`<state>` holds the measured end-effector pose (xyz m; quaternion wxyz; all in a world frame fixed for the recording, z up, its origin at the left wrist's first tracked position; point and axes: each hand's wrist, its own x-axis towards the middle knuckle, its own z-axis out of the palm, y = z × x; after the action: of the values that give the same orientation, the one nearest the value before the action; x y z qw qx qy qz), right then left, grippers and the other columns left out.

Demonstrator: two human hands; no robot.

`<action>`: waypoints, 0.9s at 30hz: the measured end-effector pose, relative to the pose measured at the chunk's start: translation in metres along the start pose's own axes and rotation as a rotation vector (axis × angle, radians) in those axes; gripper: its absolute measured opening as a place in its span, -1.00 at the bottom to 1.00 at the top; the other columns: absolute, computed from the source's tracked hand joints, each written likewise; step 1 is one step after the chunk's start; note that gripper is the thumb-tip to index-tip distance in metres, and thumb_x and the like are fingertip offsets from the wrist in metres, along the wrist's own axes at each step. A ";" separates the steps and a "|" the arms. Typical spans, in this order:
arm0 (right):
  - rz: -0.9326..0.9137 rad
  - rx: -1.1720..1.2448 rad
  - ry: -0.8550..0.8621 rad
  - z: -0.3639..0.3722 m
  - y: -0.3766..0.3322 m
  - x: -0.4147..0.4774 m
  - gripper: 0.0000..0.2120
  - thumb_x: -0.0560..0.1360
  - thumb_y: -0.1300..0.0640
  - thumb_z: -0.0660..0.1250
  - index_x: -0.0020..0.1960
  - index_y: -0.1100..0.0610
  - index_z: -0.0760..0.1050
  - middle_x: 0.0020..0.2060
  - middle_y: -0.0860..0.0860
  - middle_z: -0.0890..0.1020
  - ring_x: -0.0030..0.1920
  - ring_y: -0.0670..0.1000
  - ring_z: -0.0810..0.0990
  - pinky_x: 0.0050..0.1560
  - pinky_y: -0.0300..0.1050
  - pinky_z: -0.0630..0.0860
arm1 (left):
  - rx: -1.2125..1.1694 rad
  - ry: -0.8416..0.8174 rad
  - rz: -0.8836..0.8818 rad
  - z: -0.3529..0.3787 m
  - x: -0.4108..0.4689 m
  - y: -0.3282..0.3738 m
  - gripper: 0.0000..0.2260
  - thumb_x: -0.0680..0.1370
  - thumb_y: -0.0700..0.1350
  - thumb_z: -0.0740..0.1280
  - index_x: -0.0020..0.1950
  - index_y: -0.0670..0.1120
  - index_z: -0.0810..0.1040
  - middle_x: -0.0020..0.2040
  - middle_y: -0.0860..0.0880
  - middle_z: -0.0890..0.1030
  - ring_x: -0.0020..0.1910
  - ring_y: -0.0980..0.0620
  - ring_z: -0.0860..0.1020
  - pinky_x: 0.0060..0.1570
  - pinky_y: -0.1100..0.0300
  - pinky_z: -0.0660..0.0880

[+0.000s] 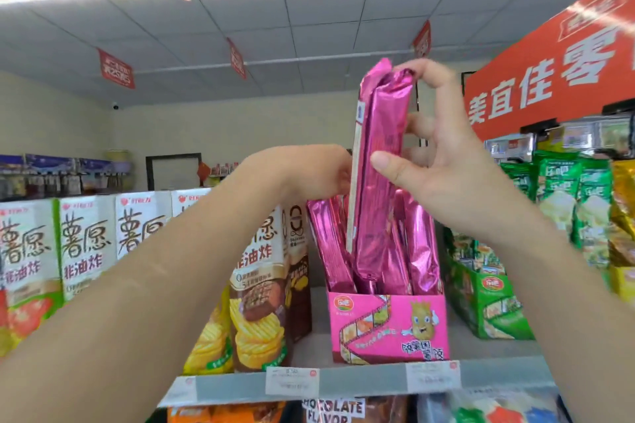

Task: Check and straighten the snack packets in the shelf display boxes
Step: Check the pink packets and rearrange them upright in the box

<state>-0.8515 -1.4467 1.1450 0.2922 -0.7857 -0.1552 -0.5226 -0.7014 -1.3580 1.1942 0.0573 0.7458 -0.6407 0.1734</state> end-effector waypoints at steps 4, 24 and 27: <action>0.000 -0.244 0.008 0.016 0.019 -0.006 -0.30 0.43 0.24 0.44 0.20 -0.41 0.16 -0.14 -0.05 0.62 -0.22 -0.08 0.66 -0.15 -0.02 0.62 | 0.024 -0.140 0.013 -0.002 0.008 0.001 -0.78 0.63 -0.24 0.19 -0.04 0.10 0.42 -0.24 0.22 0.41 -0.29 0.29 0.48 -0.17 0.40 0.38; 0.149 -1.056 -0.328 0.019 0.038 0.006 -0.64 0.55 -0.15 0.23 0.31 -0.11 0.41 0.25 -0.16 0.48 0.43 -0.09 0.21 0.35 0.22 0.03 | 0.218 -0.052 -0.059 -0.013 -0.017 -0.009 -0.61 0.37 0.12 0.53 0.14 0.08 0.58 -0.18 0.26 0.45 -0.17 0.15 0.47 -0.15 0.19 0.38; 0.163 -1.068 -0.363 0.019 0.037 0.003 -0.64 0.56 -0.09 0.21 0.34 -0.10 0.37 0.25 -0.15 0.49 0.43 -0.07 0.25 0.36 0.31 -0.01 | -0.029 0.144 -0.034 -0.026 -0.032 -0.010 -0.77 0.43 -0.09 0.52 0.04 0.07 0.59 -0.16 0.14 0.58 -0.20 0.17 0.57 -0.09 0.11 0.54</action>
<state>-0.8158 -1.4636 1.1315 -0.1375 -0.9112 0.1439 -0.3608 -0.7003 -1.3180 1.2089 0.1171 0.7414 -0.6245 0.2162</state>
